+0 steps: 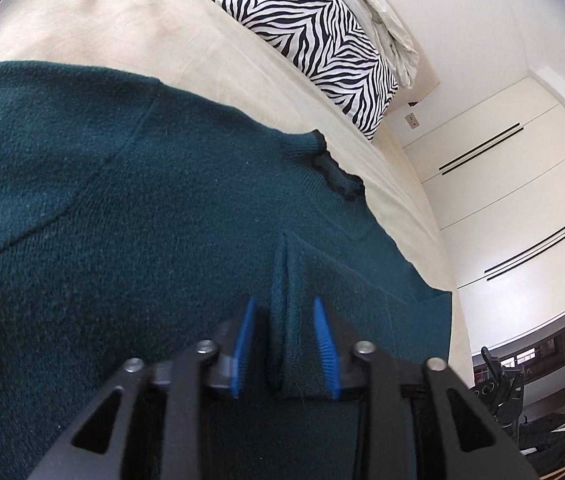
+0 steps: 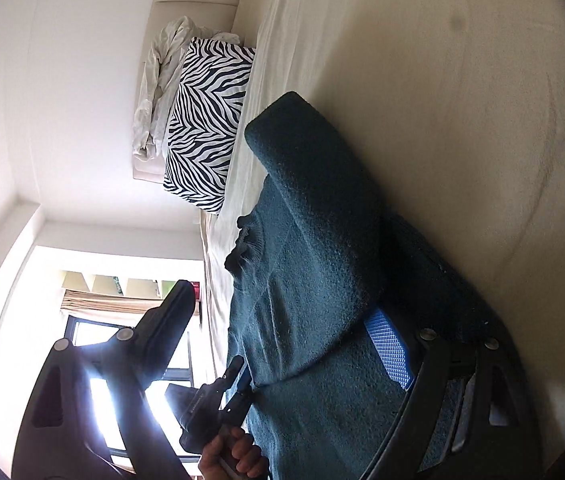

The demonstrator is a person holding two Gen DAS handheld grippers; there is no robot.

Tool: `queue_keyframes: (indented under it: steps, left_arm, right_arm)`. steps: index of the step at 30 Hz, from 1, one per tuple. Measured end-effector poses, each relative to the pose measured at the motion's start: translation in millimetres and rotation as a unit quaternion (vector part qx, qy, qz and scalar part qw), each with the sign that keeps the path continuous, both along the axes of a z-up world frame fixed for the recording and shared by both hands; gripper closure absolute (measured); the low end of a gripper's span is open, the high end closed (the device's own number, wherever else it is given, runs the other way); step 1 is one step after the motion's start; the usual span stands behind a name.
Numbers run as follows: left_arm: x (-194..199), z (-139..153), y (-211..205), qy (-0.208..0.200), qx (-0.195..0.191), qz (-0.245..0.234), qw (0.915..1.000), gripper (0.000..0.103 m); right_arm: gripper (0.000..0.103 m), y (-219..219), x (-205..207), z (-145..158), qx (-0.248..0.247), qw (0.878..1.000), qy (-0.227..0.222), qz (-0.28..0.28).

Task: Fold small clothes

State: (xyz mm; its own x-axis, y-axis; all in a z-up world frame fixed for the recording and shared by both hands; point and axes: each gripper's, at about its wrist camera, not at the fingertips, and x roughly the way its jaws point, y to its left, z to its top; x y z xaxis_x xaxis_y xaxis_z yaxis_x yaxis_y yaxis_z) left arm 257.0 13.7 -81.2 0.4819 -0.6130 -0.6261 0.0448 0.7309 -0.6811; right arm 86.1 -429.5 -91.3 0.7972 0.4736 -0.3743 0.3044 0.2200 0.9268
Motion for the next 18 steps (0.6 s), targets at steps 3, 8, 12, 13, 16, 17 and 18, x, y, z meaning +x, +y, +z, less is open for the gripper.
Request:
queue_keyframes:
  steps: [3,8,12,13,16,17,18]
  left_arm:
    - [0.4,8.5,-20.7,0.0,0.021,-0.032,0.9993,0.023]
    - [7.0,12.8,-62.6,0.003,0.117,-0.089,0.9891,0.045]
    - [11.8,12.4,-58.6,0.013,0.126,-0.082,0.9886,0.092]
    - [10.1,16.6,-54.0,0.005,0.119,-0.076,0.99,0.092]
    - [4.9,35.7,-32.3,-0.035,0.103,-0.031,0.9936,0.092]
    - [4.6,39.2,-23.5,-0.044,0.084,-0.016,0.9954,0.092]
    - [6.3,40.2,-16.1,-0.05,0.069,-0.003,0.9963,0.092]
  right_arm:
    - [0.02,0.1,-1.7,-3.2,0.001,1.0,-0.005,0.0]
    - [0.02,-1.1,-0.8,-4.4,0.008,1.0,-0.008,-0.003]
    - [0.02,-4.6,-1.8,-6.4,0.015,1.0,-0.014,-0.005]
    - [0.02,-6.3,-2.3,-6.7,0.016,1.0,-0.015,-0.007]
    - [0.02,-12.8,-2.9,-6.5,0.019,0.999,-0.019,-0.02]
    - [0.02,-15.3,-3.5,-7.5,0.021,0.999,-0.02,-0.024]
    - [0.02,-16.7,-3.1,-7.6,0.022,0.999,-0.02,-0.027]
